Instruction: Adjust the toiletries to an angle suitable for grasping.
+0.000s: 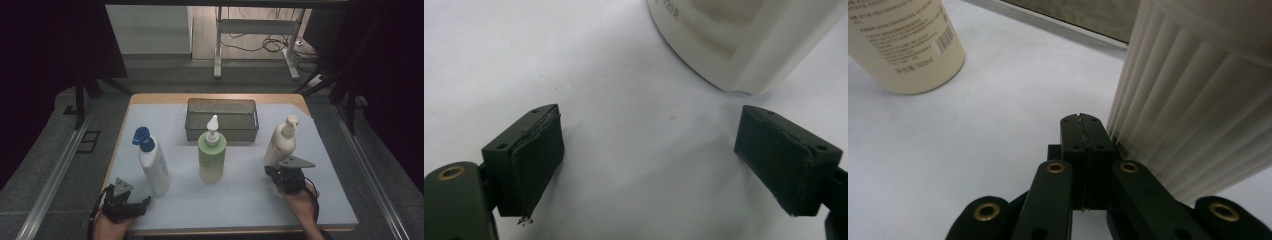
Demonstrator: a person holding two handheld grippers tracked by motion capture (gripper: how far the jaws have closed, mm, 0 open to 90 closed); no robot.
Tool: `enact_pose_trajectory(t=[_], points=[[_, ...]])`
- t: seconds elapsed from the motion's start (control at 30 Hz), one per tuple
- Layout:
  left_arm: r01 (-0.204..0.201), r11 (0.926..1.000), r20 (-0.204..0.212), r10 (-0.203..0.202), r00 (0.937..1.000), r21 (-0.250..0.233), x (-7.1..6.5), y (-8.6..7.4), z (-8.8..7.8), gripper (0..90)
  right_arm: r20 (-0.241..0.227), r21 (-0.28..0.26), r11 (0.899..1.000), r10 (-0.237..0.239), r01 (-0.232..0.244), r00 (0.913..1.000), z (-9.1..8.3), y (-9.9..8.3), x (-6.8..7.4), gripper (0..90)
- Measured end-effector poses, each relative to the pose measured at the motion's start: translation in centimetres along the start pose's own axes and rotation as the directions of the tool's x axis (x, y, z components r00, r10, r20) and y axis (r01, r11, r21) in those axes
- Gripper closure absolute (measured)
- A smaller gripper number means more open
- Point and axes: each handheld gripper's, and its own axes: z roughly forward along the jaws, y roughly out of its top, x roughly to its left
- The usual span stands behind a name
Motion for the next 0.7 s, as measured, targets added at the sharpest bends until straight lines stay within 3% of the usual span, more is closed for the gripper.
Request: enact_pose_trajectory(t=[0.7], points=[[0.0, 1.0, -0.001, 0.0, 1.0, 0.0, 0.0, 0.0, 0.0, 12.0, 0.041, 0.025, 0.999, 0.035, -0.036, 0.9986, -1.4, -1.3, -3.0, 88.9]])
